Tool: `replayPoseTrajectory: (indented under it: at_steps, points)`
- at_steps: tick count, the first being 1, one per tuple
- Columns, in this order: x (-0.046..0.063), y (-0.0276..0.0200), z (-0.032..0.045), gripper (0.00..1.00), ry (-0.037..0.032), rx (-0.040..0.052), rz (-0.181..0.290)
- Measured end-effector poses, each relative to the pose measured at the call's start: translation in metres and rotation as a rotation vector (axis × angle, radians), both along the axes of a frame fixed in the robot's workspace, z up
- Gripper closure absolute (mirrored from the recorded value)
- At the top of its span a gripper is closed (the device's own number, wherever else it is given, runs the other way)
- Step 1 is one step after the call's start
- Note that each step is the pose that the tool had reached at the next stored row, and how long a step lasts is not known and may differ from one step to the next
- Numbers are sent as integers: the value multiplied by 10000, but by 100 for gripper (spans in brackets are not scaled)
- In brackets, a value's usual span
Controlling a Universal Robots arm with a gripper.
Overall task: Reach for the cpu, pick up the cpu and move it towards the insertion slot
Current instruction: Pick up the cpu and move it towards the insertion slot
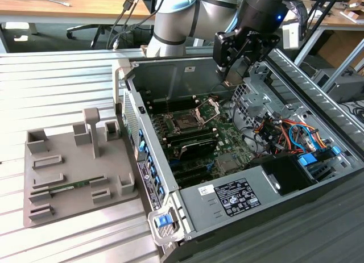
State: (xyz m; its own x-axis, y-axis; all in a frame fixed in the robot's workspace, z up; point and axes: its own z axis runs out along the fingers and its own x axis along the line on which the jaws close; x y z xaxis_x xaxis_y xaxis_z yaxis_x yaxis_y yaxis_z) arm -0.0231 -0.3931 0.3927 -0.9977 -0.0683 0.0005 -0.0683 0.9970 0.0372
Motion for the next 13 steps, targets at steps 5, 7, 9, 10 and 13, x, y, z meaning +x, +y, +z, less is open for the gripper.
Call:
replayPoseTrajectory:
  at_steps: [5,7,9,10,13]
  points:
    - [0,7,-6,45,0,1,0]
    - [0,12,-9,45,0,1,0]
    - [0,15,-11,45,0,-1,0]
    - [0,18,-13,45,0,0,0]
    - [0,23,-16,45,1,-1,0]
